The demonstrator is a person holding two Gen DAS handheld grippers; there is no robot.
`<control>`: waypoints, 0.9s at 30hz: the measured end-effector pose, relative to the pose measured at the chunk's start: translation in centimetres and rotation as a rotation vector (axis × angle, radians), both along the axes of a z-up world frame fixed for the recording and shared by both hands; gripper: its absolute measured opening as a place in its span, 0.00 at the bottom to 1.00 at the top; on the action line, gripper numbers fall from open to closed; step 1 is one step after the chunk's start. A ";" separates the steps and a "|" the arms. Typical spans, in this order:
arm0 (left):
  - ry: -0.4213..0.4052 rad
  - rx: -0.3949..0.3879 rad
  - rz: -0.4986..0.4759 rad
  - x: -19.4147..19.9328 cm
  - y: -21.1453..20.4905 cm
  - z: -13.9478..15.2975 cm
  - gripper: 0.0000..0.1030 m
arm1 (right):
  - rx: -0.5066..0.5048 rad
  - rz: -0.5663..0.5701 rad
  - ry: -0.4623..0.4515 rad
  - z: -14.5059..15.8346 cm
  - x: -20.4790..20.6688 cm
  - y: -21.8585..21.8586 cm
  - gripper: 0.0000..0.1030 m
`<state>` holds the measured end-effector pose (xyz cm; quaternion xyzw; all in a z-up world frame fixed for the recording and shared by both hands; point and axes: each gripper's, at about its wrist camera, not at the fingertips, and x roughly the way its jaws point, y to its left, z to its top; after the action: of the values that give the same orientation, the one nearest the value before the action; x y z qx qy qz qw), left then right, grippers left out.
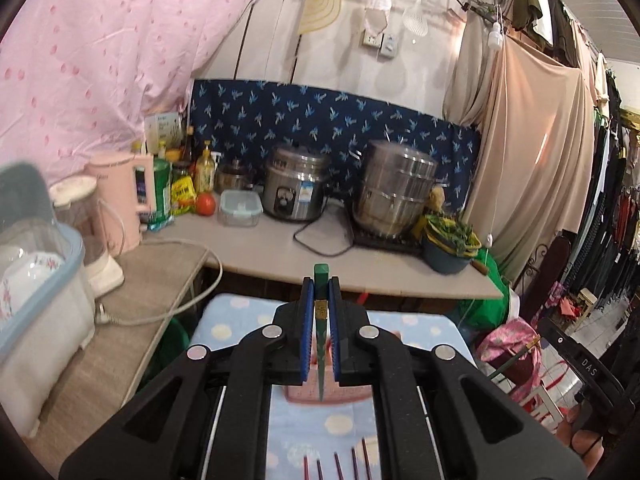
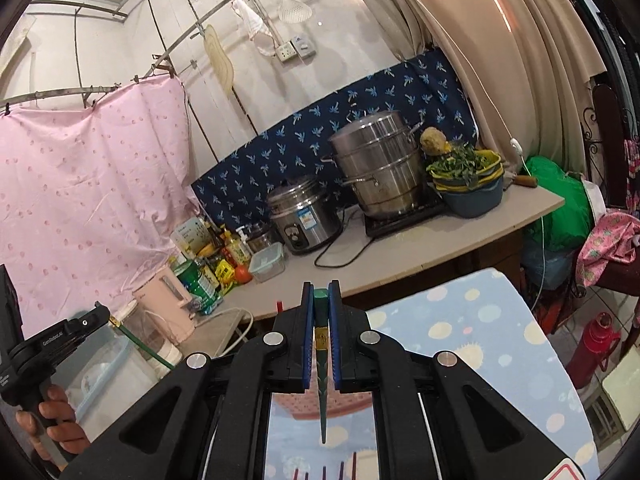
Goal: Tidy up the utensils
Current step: 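Carry both green chopsticks up and lower them into the pink basket with both tools, then open both tools to release the green chopsticks and move back to the utensils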
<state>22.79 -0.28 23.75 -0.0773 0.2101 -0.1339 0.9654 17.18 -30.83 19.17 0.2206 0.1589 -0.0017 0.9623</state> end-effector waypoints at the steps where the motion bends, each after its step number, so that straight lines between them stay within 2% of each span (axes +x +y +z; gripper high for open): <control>1: -0.019 0.005 0.008 0.7 -0.3 0.5 0.07 | -0.006 -0.006 -0.016 0.6 0.8 0.0 0.07; 7: -0.061 0.007 0.019 4.4 -1.4 1.5 0.07 | 0.019 -0.005 -0.089 3.1 5.2 0.2 0.07; 11: -0.051 0.016 0.024 7.1 -2.2 0.6 0.07 | 0.011 -0.003 -0.090 3.1 8.4 0.9 0.07; 15: -0.022 0.047 0.026 8.9 -3.0 -1.6 0.07 | 0.005 0.012 -0.043 1.0 11.1 1.5 0.07; 20: 0.055 0.075 0.035 10.8 -3.7 -5.2 0.07 | -0.008 0.048 0.052 -2.9 13.7 2.3 0.07; 27: 0.124 0.103 0.037 11.9 -3.9 -8.8 0.07 | -0.041 0.068 0.143 -6.8 15.2 3.5 0.07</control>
<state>34.67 -4.20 14.95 -0.0397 0.2745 -0.1000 0.9555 32.41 -27.30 12.40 0.1944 0.2344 0.0118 0.9524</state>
